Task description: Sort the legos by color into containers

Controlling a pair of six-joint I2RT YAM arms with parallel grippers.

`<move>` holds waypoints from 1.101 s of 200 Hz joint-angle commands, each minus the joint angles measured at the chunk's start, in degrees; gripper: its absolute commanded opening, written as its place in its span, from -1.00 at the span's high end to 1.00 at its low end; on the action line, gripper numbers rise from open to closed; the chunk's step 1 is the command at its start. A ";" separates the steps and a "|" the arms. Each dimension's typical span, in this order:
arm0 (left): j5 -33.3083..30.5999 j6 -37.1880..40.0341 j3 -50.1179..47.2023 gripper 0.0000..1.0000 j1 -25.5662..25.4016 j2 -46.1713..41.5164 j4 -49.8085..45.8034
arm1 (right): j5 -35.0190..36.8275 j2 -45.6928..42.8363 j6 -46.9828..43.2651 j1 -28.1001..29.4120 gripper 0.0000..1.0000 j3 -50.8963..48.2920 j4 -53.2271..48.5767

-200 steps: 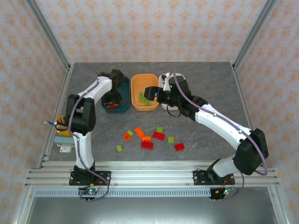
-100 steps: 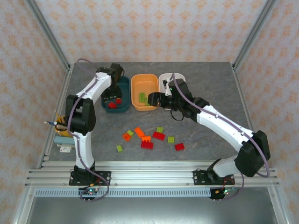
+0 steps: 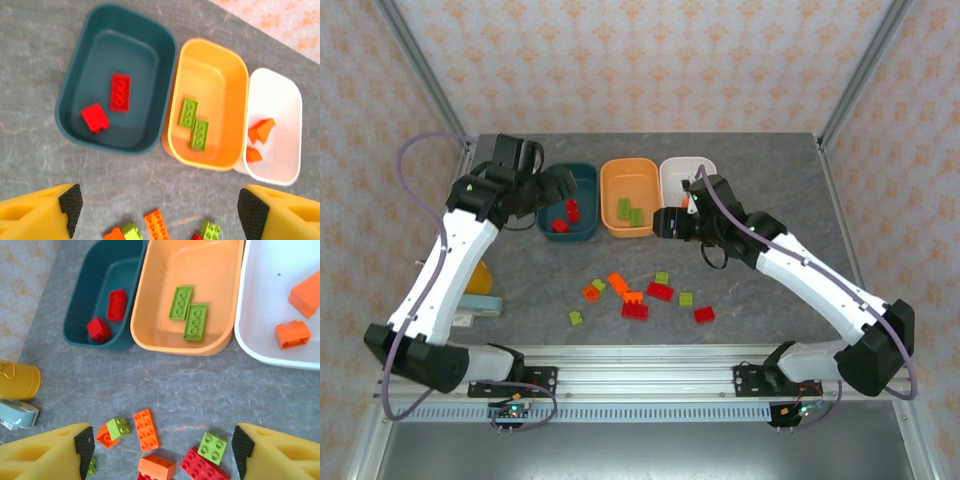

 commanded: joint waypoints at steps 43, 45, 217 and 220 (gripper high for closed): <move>7.30 -3.39 -18.48 -0.66 -4.74 -12.43 0.85 | 7.93 -0.62 5.29 5.50 -0.45 -2.71 -6.56; 7.32 -3.69 -19.18 -0.66 -5.23 -12.84 1.14 | 7.99 -0.28 5.91 5.51 -0.44 -2.85 -6.76; 9.79 -13.05 -42.43 -0.65 -14.54 -34.42 11.95 | 3.63 34.53 21.95 5.66 -0.26 7.03 -13.00; 9.80 -13.00 -42.40 -0.65 -14.56 -34.42 11.96 | 3.49 34.71 22.08 5.69 -0.25 6.99 -12.97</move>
